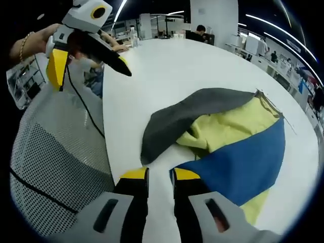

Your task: Fold the garment on the visible template until the final outline fits inside the template.

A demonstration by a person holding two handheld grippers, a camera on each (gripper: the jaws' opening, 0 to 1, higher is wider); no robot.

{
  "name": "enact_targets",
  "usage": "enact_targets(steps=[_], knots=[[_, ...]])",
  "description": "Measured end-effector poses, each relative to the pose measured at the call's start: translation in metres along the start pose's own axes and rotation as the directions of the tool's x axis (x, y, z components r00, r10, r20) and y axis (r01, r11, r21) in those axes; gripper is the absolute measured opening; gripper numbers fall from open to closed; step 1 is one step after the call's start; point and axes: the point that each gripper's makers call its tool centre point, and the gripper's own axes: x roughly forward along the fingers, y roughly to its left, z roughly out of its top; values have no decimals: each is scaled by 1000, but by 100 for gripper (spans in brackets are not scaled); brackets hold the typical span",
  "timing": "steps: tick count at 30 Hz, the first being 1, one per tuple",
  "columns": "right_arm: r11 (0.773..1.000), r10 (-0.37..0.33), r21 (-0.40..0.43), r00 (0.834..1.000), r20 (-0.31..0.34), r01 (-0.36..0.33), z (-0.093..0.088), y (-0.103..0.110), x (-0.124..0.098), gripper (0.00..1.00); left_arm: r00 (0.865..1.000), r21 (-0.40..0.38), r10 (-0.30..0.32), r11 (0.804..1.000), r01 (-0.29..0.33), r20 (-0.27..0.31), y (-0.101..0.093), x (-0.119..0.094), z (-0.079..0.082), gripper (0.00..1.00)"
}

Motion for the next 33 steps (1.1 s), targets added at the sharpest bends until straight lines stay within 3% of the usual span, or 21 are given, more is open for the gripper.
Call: enact_targets(steps=[10,24,33], knots=[[1000,-12,5,999,-43,12,-10,-12,15,15,1000,-9,-16,1000,15,-27,-1,6,-8,95],[1000,-16,18,997,-81,17,-21,-20,24,11,999,-17,-13,1000,12,-32,6,8,-5,94],[992,-53,-118,993,-107,40,-21,-23,26,8,999,-19,-16,1000,15,-36,6,10,-5,94]])
